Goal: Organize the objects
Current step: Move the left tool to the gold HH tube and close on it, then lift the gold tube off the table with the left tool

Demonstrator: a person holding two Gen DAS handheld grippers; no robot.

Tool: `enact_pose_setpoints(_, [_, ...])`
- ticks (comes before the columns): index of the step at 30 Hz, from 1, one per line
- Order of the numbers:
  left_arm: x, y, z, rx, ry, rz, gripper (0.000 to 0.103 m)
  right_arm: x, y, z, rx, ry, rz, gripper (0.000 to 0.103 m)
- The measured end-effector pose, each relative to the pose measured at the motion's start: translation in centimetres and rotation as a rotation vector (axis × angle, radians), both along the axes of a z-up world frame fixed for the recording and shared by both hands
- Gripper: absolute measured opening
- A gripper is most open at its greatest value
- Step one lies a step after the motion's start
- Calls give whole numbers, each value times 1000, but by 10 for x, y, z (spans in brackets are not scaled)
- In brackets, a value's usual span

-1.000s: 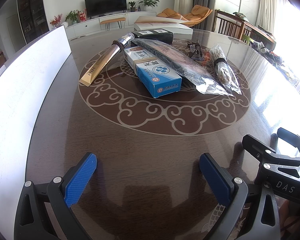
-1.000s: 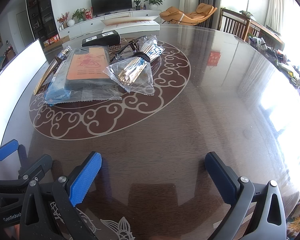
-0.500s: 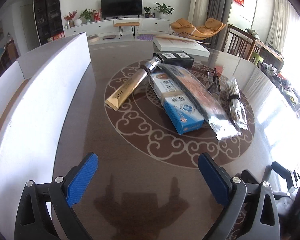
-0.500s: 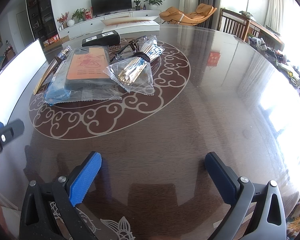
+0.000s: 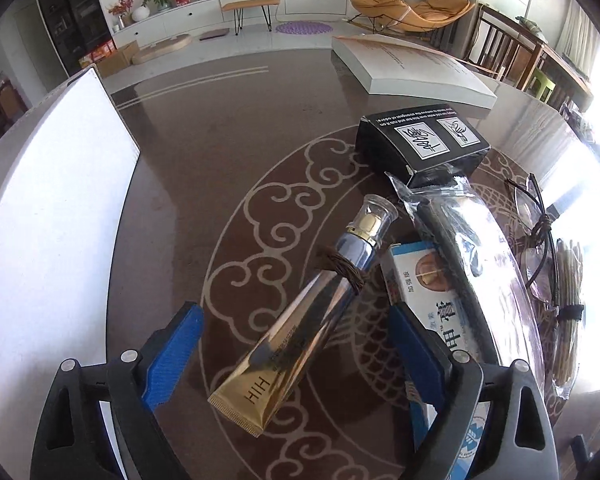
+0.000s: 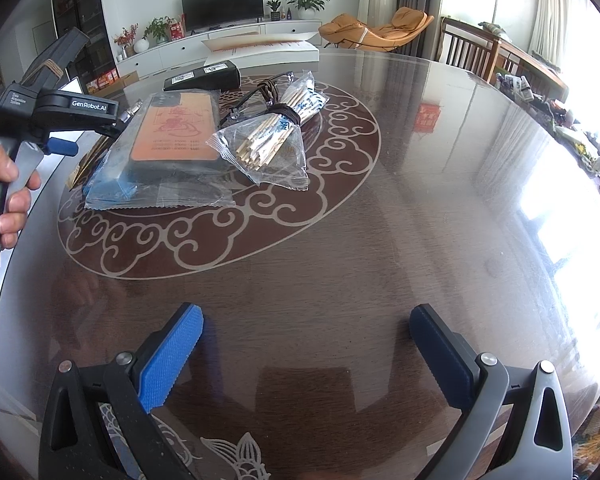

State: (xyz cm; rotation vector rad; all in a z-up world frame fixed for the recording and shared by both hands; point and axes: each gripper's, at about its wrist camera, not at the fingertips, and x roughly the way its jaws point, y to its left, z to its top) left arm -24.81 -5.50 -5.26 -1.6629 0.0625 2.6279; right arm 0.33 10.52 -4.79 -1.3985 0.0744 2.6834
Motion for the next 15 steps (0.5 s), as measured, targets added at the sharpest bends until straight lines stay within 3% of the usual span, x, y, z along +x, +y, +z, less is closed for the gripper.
enact_pose_setpoints(1, [-2,-1,-1,17,4,4,92,0,0,0,0,0,0,103])
enact_pose_setpoints(3, [-1,-3,-2,50,14,12,72,0,0,0,0,0,0,103])
enact_pose_setpoints(5, [4,-2,-2,19,44,17,45,0,0,0,0,0,0,103])
enact_pose_setpoints(7, [12,-3,-1,16,62,19,31,0,0,0,0,0,0,103])
enact_pose_setpoints(9, [23,-5,-1,16,61,51,26,0,0,0,0,0,0,103])
enact_pose_setpoints(15, [90,1,-2,-11,75,129,27,0,0,0,0,0,-1,103])
